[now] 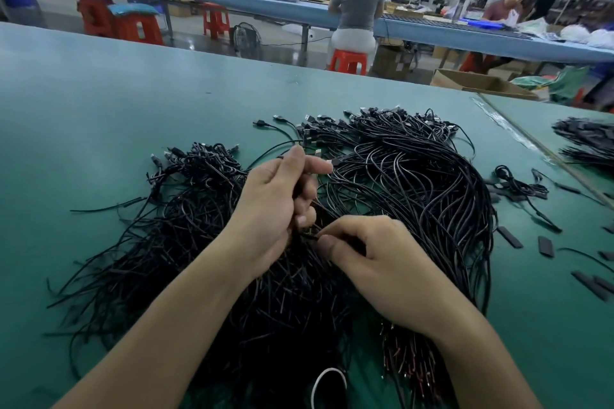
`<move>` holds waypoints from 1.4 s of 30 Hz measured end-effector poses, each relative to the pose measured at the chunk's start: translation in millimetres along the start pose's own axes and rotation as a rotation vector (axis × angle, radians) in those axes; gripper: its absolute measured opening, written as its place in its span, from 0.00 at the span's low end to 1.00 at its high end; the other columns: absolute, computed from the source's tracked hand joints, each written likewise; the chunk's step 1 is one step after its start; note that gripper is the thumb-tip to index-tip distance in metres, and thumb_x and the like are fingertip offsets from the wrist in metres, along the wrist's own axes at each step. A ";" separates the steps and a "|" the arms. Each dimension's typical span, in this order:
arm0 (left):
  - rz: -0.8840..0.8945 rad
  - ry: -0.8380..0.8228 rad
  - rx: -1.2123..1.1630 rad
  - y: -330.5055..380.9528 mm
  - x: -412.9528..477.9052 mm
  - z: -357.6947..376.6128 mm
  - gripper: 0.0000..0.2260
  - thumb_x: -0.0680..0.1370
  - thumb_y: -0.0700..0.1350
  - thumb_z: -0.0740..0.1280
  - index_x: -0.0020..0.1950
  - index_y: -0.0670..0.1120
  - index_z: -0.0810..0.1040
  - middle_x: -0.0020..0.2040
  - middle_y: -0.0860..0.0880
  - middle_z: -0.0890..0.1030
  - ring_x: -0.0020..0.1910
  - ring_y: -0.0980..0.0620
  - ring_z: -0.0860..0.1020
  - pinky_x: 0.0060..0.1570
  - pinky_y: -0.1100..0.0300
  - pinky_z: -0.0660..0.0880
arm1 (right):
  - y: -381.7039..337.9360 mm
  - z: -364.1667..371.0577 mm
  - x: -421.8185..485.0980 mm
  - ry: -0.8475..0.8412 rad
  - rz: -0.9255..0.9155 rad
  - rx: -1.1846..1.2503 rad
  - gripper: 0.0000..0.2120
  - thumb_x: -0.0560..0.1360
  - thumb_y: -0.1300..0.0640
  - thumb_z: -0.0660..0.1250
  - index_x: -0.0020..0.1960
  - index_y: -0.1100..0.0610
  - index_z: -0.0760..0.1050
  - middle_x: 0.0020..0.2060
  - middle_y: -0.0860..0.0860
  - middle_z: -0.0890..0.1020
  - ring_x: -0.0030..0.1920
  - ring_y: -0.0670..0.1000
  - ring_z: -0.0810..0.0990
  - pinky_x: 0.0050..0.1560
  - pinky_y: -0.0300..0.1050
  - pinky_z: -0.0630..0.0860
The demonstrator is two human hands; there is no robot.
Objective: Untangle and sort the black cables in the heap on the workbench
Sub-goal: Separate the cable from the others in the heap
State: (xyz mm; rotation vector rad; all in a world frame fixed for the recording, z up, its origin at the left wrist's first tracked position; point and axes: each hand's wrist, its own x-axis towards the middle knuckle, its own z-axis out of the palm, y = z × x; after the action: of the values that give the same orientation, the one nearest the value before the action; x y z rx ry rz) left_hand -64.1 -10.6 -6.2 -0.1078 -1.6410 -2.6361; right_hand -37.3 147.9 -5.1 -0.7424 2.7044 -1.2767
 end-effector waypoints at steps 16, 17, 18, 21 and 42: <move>-0.301 -0.474 0.501 21.6 -21.9 9.9 0.33 0.80 0.68 0.51 0.25 0.48 0.75 0.18 0.53 0.67 0.16 0.58 0.62 0.17 0.69 0.58 | -9.7 -20.1 -3.0 0.404 -0.245 0.290 0.05 0.70 0.49 0.73 0.39 0.50 0.83 0.30 0.46 0.83 0.29 0.43 0.77 0.31 0.34 0.72; -0.331 -0.528 0.351 24.1 -22.1 9.8 0.31 0.80 0.67 0.53 0.26 0.48 0.73 0.18 0.54 0.65 0.16 0.59 0.61 0.17 0.69 0.57 | -8.1 -19.2 -2.2 0.429 -0.225 0.322 0.07 0.71 0.47 0.72 0.39 0.50 0.83 0.28 0.46 0.81 0.27 0.42 0.73 0.27 0.35 0.69; -0.347 -0.549 0.203 26.3 -21.9 10.4 0.27 0.81 0.64 0.55 0.28 0.49 0.71 0.19 0.54 0.64 0.16 0.59 0.60 0.16 0.69 0.56 | -6.7 -18.1 -2.0 0.433 -0.185 0.340 0.09 0.72 0.45 0.70 0.39 0.49 0.82 0.26 0.46 0.78 0.25 0.42 0.70 0.25 0.35 0.66; -0.310 -0.428 -0.097 26.3 -17.8 12.8 0.22 0.83 0.53 0.58 0.30 0.49 0.70 0.20 0.56 0.64 0.16 0.61 0.61 0.16 0.69 0.55 | -2.7 -12.1 0.3 0.328 -0.043 0.276 0.11 0.77 0.45 0.64 0.40 0.46 0.81 0.26 0.48 0.78 0.24 0.46 0.69 0.22 0.40 0.65; -0.339 -0.331 0.654 15.9 -21.0 12.9 0.34 0.77 0.70 0.52 0.23 0.49 0.75 0.18 0.52 0.68 0.16 0.57 0.62 0.17 0.69 0.58 | -19.6 -18.6 -6.8 0.286 -0.170 0.178 0.08 0.72 0.50 0.75 0.36 0.51 0.80 0.29 0.45 0.83 0.32 0.45 0.81 0.35 0.36 0.75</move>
State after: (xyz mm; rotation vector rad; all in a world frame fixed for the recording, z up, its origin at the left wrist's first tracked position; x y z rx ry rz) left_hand -41.6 -6.2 12.1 -0.2745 -2.7595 -2.2005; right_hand -28.2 153.6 20.6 -0.8414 2.7341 -1.7615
